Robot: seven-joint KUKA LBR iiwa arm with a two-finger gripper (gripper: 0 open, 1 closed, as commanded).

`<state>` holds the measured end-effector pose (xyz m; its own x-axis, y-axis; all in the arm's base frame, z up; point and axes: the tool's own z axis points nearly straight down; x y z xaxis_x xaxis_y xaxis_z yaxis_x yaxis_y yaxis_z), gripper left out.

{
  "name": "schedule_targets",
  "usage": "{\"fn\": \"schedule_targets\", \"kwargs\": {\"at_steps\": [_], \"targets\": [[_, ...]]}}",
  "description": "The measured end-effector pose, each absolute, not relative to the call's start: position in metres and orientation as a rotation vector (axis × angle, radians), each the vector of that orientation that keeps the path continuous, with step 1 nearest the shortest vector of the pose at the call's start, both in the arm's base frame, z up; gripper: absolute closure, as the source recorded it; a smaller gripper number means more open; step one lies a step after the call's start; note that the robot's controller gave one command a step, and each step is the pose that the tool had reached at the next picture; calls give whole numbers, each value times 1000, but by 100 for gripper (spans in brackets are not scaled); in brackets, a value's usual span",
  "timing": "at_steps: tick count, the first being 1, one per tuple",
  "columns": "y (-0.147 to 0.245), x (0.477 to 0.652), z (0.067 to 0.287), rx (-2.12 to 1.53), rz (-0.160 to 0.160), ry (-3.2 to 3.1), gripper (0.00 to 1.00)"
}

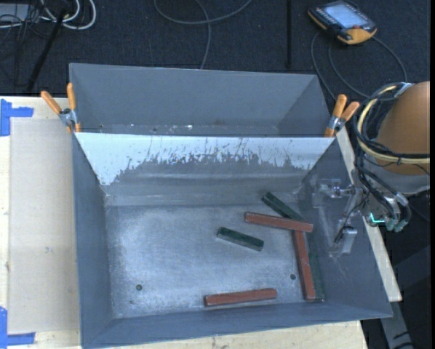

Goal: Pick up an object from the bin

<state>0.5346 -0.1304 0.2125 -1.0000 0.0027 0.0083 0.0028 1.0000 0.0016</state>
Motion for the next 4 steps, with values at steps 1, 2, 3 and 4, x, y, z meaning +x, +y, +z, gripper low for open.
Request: {"fn": "schedule_targets", "kwargs": {"at_steps": [1, 2, 3, 4], "targets": [[-130, 535, 215, -3, -2, -3137, 0], [-137, 524, 190, 97, -1, -3140, 0], [-142, 515, 171, 157, -3, -3133, 0], [-141, 516, 171, 159, -2, -3135, 0]]}}
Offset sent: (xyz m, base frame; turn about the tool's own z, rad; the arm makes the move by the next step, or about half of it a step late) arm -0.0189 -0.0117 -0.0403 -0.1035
